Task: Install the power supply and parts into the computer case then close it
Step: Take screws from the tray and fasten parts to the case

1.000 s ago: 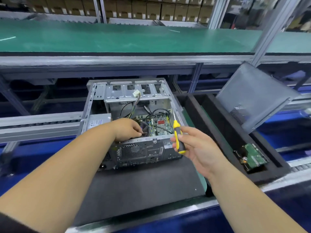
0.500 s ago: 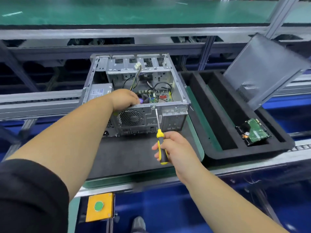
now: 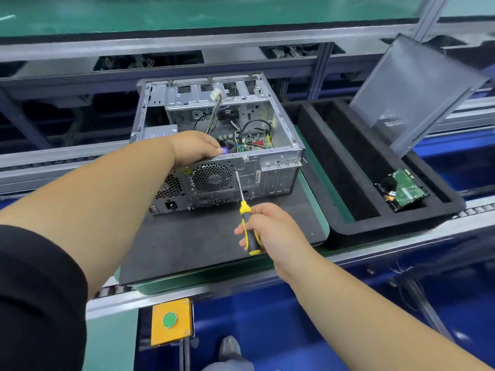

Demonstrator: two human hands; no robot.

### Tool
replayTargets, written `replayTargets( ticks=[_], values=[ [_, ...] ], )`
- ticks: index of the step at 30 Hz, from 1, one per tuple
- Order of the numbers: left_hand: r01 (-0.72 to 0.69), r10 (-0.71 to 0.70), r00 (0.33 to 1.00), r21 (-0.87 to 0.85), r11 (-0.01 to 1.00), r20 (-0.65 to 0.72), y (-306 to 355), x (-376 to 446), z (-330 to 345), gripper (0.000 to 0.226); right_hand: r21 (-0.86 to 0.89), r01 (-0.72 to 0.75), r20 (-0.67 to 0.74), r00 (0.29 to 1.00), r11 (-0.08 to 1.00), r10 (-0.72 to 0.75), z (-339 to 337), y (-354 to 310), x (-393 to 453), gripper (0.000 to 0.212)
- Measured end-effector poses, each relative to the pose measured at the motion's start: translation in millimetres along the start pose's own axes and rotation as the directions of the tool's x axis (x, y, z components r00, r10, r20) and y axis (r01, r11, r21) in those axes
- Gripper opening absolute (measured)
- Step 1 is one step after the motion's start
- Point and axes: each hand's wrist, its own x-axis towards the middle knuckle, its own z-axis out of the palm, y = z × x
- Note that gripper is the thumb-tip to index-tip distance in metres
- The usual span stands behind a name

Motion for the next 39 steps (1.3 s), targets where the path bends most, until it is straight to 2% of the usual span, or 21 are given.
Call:
replayTargets(
  ticks=[6, 9, 15, 39],
  values=[
    [0.018, -0.017, 0.999, 0.025, 1.0, -0.042, 3.6, -0.2, 2.6, 0.014, -0.01, 0.004, -0.03, 1.0, 1.0, -0.004, 6.6, -3.6, 4.1, 0.013],
    [0.024, -0.024, 0.998, 0.004, 1.0, -0.053, 5.5, 0.1, 5.3, 0.023, -0.012, 0.007, -0.037, 0.999, 1.0, -0.007, 9.7, -5.5, 5.4, 0.012],
    [0.034, -0.031, 0.997, 0.048, 0.998, -0.067, 8.9, 0.1, 6.9, 0.009, -0.015, 0.031, -0.053, 0.998, 0.999, -0.032, 13.8, -8.9, 8.9, 0.014],
    [0.016, -0.016, 0.998, 0.006, 1.0, -0.065, 7.6, -0.4, 7.0, 0.01, 0.0, 0.028, -0.054, 0.998, 1.0, -0.028, 19.2, -16.9, 14.8, 0.015]
  ],
)
